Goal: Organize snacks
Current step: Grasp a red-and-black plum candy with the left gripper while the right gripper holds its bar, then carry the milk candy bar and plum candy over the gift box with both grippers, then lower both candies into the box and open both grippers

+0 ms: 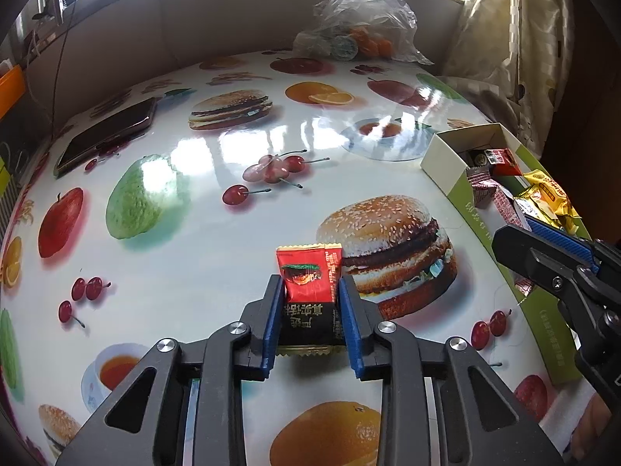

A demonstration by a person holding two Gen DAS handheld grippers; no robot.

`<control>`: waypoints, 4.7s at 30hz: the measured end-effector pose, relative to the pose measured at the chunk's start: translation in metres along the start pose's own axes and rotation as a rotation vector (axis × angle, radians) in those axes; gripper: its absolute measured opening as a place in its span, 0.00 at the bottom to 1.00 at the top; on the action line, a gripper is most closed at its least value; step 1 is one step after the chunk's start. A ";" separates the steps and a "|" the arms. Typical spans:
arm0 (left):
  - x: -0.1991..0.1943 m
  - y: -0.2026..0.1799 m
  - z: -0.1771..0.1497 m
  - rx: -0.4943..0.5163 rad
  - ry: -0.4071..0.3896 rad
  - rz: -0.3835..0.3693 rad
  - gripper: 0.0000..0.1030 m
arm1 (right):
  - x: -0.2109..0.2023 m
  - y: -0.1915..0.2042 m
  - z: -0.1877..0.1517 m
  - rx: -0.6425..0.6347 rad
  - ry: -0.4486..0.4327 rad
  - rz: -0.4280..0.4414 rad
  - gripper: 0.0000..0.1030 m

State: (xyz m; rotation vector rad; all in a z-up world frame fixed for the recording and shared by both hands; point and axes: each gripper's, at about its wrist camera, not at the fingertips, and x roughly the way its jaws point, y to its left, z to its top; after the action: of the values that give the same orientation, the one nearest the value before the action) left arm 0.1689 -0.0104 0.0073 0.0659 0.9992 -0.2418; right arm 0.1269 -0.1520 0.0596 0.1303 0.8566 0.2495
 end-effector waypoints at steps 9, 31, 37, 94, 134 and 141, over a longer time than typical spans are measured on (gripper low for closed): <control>-0.015 0.003 -0.002 -0.023 -0.033 -0.010 0.27 | -0.002 0.002 -0.003 -0.001 -0.003 -0.001 0.19; -0.068 0.000 -0.007 -0.030 -0.118 -0.004 0.27 | -0.034 0.015 -0.006 -0.024 -0.049 0.010 0.19; -0.080 -0.005 -0.006 -0.023 -0.139 -0.006 0.27 | -0.047 0.015 -0.006 -0.023 -0.068 0.006 0.19; -0.048 -0.123 0.034 0.114 -0.105 -0.190 0.27 | -0.095 -0.109 -0.028 0.172 -0.094 -0.190 0.19; 0.006 -0.151 0.042 0.124 -0.004 -0.211 0.27 | -0.061 -0.133 -0.045 0.196 -0.005 -0.223 0.19; 0.009 -0.152 0.041 0.117 -0.001 -0.206 0.28 | -0.058 -0.138 -0.048 0.204 0.001 -0.237 0.19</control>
State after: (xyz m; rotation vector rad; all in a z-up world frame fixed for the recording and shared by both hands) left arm 0.1722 -0.1664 0.0308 0.0692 0.9903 -0.4891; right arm 0.0770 -0.3001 0.0412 0.2172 0.8894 -0.0604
